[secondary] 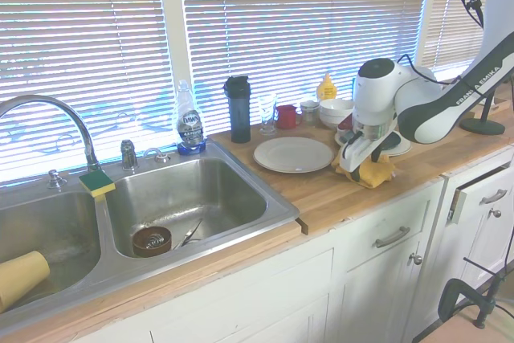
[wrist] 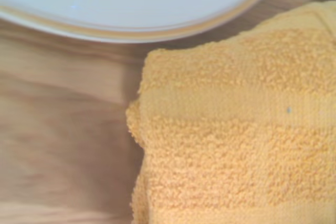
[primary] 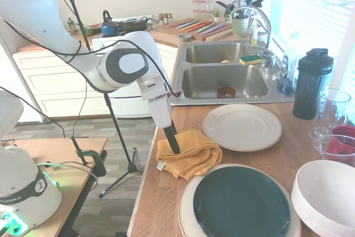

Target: Wipe the white plate in clockwise motion

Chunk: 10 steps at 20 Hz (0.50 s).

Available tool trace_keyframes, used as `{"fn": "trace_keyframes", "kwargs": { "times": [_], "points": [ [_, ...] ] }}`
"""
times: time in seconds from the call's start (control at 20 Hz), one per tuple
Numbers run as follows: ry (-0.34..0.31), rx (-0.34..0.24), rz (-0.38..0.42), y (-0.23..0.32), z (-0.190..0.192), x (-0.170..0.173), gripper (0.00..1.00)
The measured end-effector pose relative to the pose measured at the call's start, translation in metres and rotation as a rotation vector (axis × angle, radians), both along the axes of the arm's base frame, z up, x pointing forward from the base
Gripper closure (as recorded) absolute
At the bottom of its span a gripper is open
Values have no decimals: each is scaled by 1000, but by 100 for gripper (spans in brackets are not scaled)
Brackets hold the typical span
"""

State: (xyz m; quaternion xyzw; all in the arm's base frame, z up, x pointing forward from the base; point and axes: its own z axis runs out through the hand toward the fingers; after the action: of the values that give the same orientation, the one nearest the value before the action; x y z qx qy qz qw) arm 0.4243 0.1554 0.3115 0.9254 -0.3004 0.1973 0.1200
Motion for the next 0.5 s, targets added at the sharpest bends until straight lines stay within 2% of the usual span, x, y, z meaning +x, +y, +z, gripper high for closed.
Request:
{"fn": "trace_keyframes", "kwargs": {
  "times": [0.05, 0.1, 0.5],
  "points": [
    [-3, -6, 2, -4, 0, 1, 0],
    [-4, -7, -1, -7, 0, 3, 100],
    [-6, 3, -24, -17, -1, 7, 100]
  ]
}}
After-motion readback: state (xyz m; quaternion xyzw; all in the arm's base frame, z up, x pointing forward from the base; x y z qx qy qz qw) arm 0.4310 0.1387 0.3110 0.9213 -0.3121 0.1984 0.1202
